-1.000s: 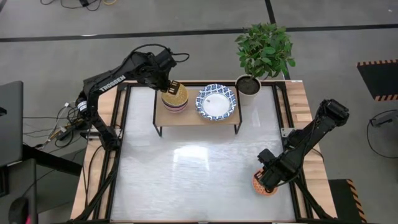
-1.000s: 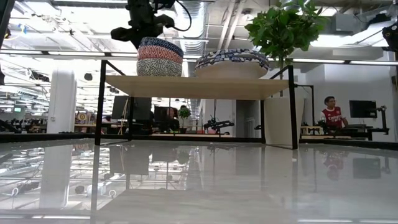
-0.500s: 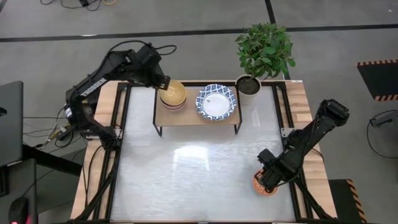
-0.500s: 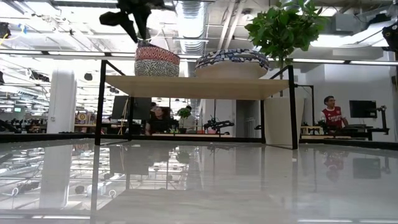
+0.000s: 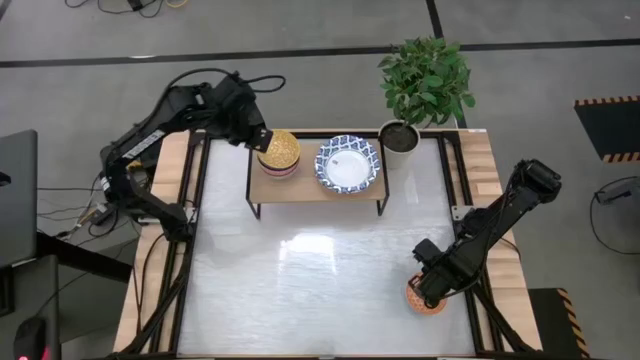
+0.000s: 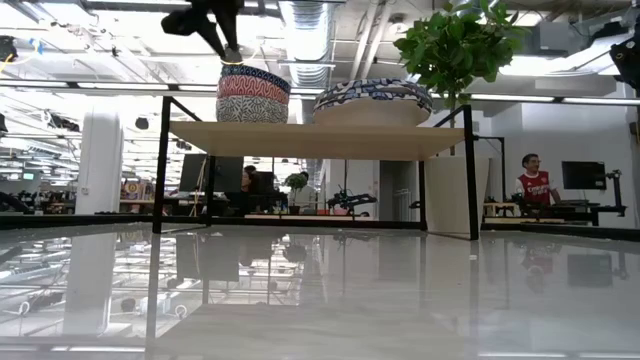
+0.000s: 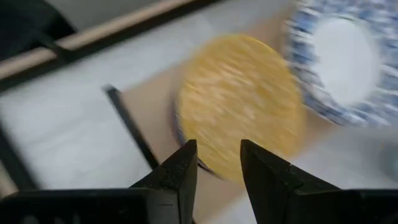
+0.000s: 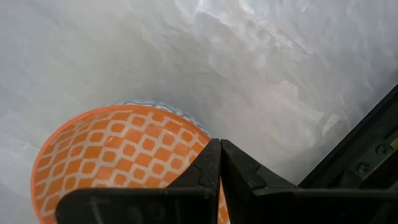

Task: Place and stack bowls onto a shelf
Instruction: Stack the orange patterned bowl on top of the yellow patterned bowl on the shelf

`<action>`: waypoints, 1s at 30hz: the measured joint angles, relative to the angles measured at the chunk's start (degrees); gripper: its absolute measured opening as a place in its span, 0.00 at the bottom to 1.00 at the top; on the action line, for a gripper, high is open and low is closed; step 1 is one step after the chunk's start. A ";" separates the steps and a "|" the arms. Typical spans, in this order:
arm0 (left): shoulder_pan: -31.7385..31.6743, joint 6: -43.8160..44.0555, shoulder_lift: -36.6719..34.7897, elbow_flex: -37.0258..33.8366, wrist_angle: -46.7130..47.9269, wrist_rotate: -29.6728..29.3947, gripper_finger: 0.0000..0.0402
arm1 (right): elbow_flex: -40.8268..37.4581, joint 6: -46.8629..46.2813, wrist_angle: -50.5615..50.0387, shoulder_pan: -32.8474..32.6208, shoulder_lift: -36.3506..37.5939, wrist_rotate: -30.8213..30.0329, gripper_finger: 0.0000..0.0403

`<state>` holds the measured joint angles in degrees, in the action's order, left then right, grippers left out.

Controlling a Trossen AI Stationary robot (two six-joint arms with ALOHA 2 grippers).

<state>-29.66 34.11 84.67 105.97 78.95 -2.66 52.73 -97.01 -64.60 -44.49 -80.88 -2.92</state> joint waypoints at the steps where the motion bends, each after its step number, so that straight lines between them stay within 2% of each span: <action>1: 0.91 0.98 -0.70 0.00 -0.07 1.56 0.26 | 0.00 0.23 -0.02 -0.09 0.00 -0.02 0.08; 4: 5.63 2.83 -2.39 0.00 -1.43 4.20 0.26 | 0.00 2.39 -0.44 -0.61 0.00 0.29 0.08; 7: 12.04 5.79 -3.91 0.00 -3.13 3.56 0.26 | 0.00 3.84 -2.87 -0.96 0.00 0.96 0.08; 12: 24.00 12.98 -6.03 0.04 -7.07 -4.72 0.25 | 0.00 4.34 -7.38 -0.90 0.00 1.28 0.09; 15: 31.46 17.44 -5.75 0.01 -8.85 -10.57 0.25 | 0.00 5.51 -7.03 -0.91 0.00 5.31 0.11; 20: 41.46 23.28 -4.10 0.02 -11.52 -17.38 0.25 | -0.02 -1.28 -3.43 -2.36 0.02 6.63 0.11; 24: 47.43 26.87 -1.51 0.02 -13.83 -21.36 0.25 | -0.02 -6.61 -2.60 -4.15 0.04 8.47 0.09; 30: 51.43 27.90 2.86 0.02 -18.61 -23.53 0.25 | -0.52 -11.04 -1.20 -5.85 -0.57 9.76 0.06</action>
<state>21.77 62.01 87.52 106.00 60.34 -26.18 52.21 -108.05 -65.80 -50.34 -81.45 6.85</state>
